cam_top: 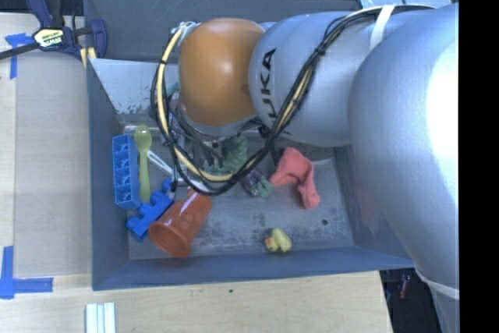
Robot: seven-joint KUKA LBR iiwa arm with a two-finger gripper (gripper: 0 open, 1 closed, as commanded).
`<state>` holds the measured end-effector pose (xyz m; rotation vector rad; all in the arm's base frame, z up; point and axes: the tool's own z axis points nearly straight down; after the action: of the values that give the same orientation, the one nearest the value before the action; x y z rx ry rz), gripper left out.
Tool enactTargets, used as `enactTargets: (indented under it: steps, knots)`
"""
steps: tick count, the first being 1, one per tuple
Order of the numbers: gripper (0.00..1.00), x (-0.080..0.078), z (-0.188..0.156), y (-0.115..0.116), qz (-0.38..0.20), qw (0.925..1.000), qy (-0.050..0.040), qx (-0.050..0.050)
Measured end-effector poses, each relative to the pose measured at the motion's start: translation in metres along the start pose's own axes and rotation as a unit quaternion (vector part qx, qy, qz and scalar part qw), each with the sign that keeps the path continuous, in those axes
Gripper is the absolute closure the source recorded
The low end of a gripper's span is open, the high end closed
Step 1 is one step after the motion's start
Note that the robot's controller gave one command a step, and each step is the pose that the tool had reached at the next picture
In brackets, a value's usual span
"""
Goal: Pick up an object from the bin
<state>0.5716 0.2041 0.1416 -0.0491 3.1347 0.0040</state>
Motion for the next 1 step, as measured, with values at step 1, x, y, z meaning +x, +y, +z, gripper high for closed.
enactTargets:
  steps: [1]
  knots:
    - [0.00,0.0221,0.0489,0.0069,-0.056,0.9984,-0.0082,-0.002]
